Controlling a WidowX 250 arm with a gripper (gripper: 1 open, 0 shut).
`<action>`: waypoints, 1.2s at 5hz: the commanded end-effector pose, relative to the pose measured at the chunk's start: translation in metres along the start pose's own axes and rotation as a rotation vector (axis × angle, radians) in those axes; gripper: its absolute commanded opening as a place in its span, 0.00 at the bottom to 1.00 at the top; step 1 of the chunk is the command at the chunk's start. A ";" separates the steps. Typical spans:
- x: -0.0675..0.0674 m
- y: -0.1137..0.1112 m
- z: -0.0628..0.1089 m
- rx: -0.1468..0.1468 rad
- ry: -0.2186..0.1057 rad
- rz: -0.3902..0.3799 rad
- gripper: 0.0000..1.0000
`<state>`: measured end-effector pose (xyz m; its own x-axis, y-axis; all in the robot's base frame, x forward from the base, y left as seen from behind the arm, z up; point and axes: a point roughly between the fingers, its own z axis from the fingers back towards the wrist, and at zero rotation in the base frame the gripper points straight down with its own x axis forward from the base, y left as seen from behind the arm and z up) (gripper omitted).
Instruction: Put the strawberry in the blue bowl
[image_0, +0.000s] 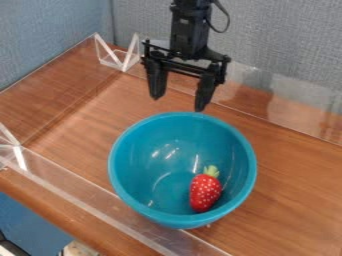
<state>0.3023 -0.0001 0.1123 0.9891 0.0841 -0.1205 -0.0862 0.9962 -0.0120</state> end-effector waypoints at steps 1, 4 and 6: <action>0.004 0.005 0.027 -0.019 -0.107 0.073 1.00; -0.005 0.002 0.039 -0.035 -0.117 0.146 1.00; -0.021 -0.006 0.042 -0.015 -0.111 0.018 1.00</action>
<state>0.2866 -0.0070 0.1373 0.9910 0.1081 -0.0795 -0.1100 0.9937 -0.0210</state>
